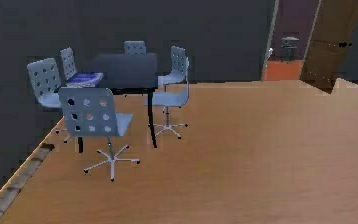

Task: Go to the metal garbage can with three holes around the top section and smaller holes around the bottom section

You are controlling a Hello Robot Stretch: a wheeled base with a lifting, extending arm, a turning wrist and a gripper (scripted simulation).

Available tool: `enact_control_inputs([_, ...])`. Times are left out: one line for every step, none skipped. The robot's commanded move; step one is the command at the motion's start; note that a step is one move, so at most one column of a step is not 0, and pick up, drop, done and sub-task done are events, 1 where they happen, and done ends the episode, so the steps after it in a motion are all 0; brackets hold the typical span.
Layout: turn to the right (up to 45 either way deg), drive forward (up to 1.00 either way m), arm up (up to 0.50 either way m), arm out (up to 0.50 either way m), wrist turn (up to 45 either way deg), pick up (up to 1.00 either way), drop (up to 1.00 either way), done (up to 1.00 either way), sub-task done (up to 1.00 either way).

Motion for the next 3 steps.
enact_control_inputs([0.0,0.85,0.00,0.00,0.0,0.00,0.00,0.00,0.00])
enact_control_inputs([36.0,0.00,0.00,0.00,0.0,0.00,0.00,0.00,0.00])
enact_control_inputs([3.0,0.00,0.00,0.00,0.0,0.00,0.00,0.00,0.00])
